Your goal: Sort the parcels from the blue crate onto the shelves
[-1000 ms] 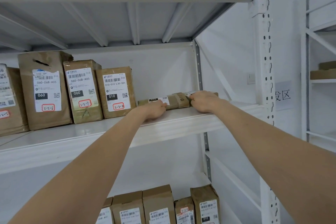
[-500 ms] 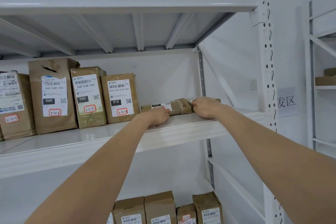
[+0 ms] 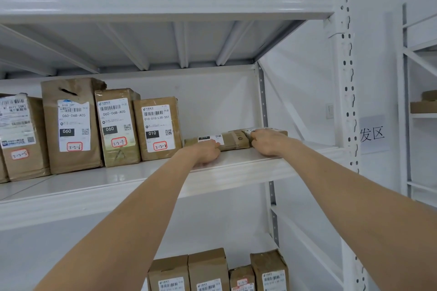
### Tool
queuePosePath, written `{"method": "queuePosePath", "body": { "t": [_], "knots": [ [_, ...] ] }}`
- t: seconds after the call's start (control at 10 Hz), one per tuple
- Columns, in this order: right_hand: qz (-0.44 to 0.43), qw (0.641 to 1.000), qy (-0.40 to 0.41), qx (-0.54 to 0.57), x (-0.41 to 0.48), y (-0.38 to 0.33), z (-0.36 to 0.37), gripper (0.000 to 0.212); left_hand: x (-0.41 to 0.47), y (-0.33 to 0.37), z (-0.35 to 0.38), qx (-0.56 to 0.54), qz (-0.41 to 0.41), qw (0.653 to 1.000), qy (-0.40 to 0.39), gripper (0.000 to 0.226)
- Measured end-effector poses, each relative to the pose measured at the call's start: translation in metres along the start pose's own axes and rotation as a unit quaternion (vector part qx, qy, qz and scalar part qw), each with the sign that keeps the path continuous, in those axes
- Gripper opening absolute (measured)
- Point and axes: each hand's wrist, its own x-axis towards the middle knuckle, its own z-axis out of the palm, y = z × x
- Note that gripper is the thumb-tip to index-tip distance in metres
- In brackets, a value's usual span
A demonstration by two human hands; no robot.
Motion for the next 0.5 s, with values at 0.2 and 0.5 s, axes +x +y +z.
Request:
{"method": "queuePosePath", "body": {
  "t": [0.2,0.5],
  "knots": [
    [0.003,1.0,-0.003,-0.003,-0.004,-0.004,-0.002,0.033,0.0,-0.001,0.003,0.006,-0.002,1.0,0.022,0.044],
    [-0.031,0.997,0.067,-0.018,-0.023,-0.016,-0.013,0.035,-0.029,0.006,-0.002,0.015,-0.015,0.996,0.092,0.048]
  ]
}}
